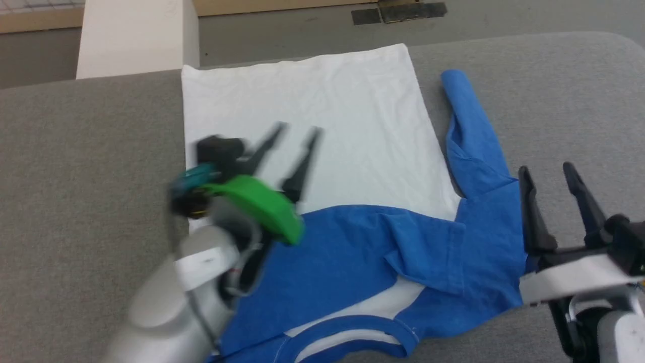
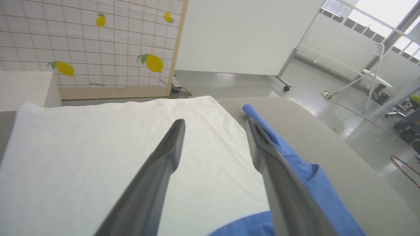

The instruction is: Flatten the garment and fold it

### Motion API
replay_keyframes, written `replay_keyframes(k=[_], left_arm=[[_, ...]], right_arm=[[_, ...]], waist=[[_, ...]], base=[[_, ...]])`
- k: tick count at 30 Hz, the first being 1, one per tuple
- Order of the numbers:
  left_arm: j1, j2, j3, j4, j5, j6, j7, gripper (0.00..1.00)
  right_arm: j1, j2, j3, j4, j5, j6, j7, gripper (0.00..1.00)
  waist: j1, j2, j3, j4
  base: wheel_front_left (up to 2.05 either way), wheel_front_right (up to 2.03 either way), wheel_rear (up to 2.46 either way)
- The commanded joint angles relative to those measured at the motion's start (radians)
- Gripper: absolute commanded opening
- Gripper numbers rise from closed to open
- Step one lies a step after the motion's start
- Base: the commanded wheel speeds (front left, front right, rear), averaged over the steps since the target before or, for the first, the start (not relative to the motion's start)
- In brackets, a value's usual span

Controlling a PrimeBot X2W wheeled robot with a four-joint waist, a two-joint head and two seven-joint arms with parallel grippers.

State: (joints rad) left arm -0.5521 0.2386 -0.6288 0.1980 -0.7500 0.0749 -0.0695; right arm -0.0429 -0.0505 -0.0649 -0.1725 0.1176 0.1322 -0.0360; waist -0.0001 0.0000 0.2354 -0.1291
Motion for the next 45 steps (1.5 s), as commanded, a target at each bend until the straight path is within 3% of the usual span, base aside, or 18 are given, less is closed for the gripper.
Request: replay_keyframes(k=[1, 7, 11, 16, 21, 31, 33, 34, 41, 42, 45], left_arm=[[0.042, 0.048, 0.042, -0.013, 0.022, 0.03, -0.053, 1.0], [0.168, 0.171, 0.223, -0.075, 0.041, 0.113, -0.179, 1.0], [0.23, 0.186, 0.326, -0.123, 0.061, 0.13, -0.191, 1.0], [0.261, 0.151, 0.429, -0.188, 0.122, 0.11, -0.192, 1.0], [0.257, 0.088, 0.495, -0.217, 0.179, 0.059, -0.192, 1.0], [0.235, -0.031, 0.57, -0.199, 0.271, -0.038, -0.192, 1.0], [0.236, -0.044, 0.584, -0.189, 0.284, -0.052, -0.192, 1.0], [0.238, -0.051, 0.593, -0.183, 0.29, -0.059, -0.192, 1.0], [0.264, -0.077, 0.642, -0.148, 0.323, -0.092, -0.192, 1.0], [0.281, -0.084, 0.652, -0.13, 0.336, -0.107, -0.192, 1.0], [0.305, -0.089, 0.659, -0.115, 0.344, -0.115, -0.192, 1.0]], right_arm=[[-0.042, 0.0, -0.014, 0.007, -0.012, -0.002, 0.023, 1.0], [-0.203, -0.023, -0.046, 0.102, -0.046, -0.002, 0.172, 1.0], [-0.355, -0.062, -0.067, 0.209, -0.047, -0.002, 0.276, 1.0], [-0.551, -0.093, -0.1, 0.358, -0.063, -0.002, 0.385, 1.0], [-0.728, -0.127, -0.135, 0.511, -0.125, -0.002, 0.489, 1.0], [-0.877, -0.15, -0.27, 0.697, -0.239, -0.002, 0.64, 1.0], [-0.879, -0.147, -0.288, 0.706, -0.252, -0.002, 0.659, 0.26], [-0.877, -0.145, -0.292, 0.707, -0.257, -0.002, 0.665, 0.0], [-0.832, -0.142, -0.312, 0.669, -0.222, -0.002, 0.593, 0.0], [-0.779, -0.152, -0.328, 0.622, -0.19, -0.002, 0.539, 0.0], [-0.708, -0.164, -0.342, 0.547, -0.165, -0.002, 0.52, 0.0]], waist=[[0.0001, 0.0, 0.022, 0.026], [0.0001, 0.0, 0.091, 0.072], [0.0001, 0.0, 0.148, 0.108], [0.0001, 0.0, 0.224, 0.156], [0.0001, 0.0, 0.298, 0.201], [0.0001, 0.0, 0.361, 0.256], [0.0001, 0.0, 0.357, 0.257], [0.0001, 0.0, 0.352, 0.255], [0.0001, 0.0, 0.271, 0.225], [0.0001, 0.0, 0.207, 0.211], [0.0001, 0.0, 0.148, 0.195]], base=[[0.0, 0.0, 0.0], [0.0, 0.0, 0.0], [0.0, 0.0, 0.0], [0.0, 0.0, 0.0], [0.0, 0.0, 0.0], [0.0, 0.0, 0.0], [0.0, 0.0, 0.0], [0.0, 0.0, 0.0], [0.0, 0.0, 0.0], [0.0, 0.0, 0.0], [0.0, 0.0, 0.0]])
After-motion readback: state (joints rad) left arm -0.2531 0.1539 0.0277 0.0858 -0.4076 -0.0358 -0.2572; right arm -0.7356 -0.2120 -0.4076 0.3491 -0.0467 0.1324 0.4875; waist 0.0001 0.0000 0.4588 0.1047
